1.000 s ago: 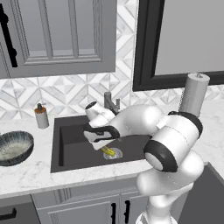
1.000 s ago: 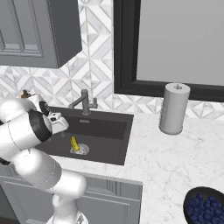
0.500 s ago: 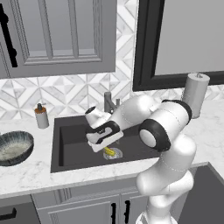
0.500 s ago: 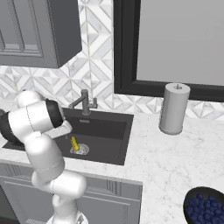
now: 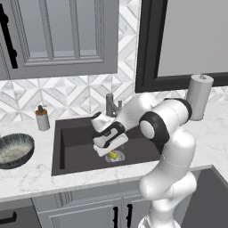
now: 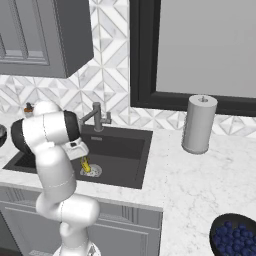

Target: Pick the cucumber from the sink and place it in the bowl. Then pick the bowl and place it in the microwave. Then close the microwave door and press the start button.

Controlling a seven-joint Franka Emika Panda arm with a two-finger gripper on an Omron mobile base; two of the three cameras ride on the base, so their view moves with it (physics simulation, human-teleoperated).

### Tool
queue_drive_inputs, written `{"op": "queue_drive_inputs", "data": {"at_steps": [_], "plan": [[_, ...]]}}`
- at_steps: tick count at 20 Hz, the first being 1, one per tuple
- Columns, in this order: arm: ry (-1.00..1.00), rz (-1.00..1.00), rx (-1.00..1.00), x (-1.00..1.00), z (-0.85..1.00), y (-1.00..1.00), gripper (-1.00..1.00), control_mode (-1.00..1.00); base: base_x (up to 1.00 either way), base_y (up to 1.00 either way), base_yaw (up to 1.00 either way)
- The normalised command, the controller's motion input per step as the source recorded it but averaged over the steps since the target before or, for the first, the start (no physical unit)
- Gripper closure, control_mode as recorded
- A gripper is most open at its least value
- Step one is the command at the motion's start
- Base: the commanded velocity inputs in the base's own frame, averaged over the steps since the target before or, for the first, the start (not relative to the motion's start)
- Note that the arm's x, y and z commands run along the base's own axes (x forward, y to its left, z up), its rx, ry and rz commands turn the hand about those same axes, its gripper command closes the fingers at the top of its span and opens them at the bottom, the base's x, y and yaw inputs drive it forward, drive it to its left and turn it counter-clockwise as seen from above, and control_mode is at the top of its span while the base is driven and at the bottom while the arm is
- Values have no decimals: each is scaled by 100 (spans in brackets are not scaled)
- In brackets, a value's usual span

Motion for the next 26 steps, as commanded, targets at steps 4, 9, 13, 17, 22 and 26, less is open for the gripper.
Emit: {"op": "queue_drive_inputs", "data": {"at_steps": [4,9,13,17,22,26], "plan": [[0,0,0,8,-3,4,-100,-100,0,0,0],[0,0,0,37,-14,21,-100,-100,0,0,0],[0,0,0,41,-27,15,-100,-100,0,0,0],[0,0,0,49,-32,5,-100,-100,0,0,0],[0,0,0,42,-33,1,-100,-100,0,0,0],[0,0,0,40,-37,4,-100,-100,0,0,0]]}}
